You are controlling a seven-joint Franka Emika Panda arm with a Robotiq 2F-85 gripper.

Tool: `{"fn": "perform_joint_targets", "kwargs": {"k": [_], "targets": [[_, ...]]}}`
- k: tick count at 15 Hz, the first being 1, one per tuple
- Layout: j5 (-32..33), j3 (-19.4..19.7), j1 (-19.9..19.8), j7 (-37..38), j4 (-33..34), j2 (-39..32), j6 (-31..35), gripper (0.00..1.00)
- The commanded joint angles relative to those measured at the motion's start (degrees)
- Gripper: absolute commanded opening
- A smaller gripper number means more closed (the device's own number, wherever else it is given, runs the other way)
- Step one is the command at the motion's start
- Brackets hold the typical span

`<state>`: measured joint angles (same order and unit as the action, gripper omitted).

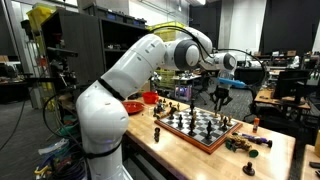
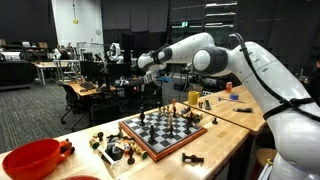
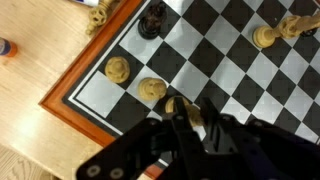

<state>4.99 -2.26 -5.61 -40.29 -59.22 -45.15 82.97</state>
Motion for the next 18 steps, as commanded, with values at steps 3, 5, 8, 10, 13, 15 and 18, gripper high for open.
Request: {"fn": "perform_joint_targets", "kwargs": {"k": [3,5,8,10,13,15,18], "targets": [[-0.2,-0.4,-0.4,-0.8,3.0,-1.9,-2.2,0.05],[-0.3,-0.5,-0.4,-0.8,3.5,-2.4,-2.5,0.05],[-0.3,-0.5,-0.3,-0.8,3.9,-2.9,-2.8,0.05],[-0.2,-0.5,-0.3,-0.7,4.1,-3.0,-2.9,0.05],[-0.2,-0.5,-0.3,-0.7,4.4,-3.0,-3.0,0.50],[-0.2,-0.5,-0.3,-0.8,4.5,-2.8,-2.9,0.62],[-0.4,-0.5,-0.4,-1.2,4.0,-1.8,-2.4,0.82]]}}
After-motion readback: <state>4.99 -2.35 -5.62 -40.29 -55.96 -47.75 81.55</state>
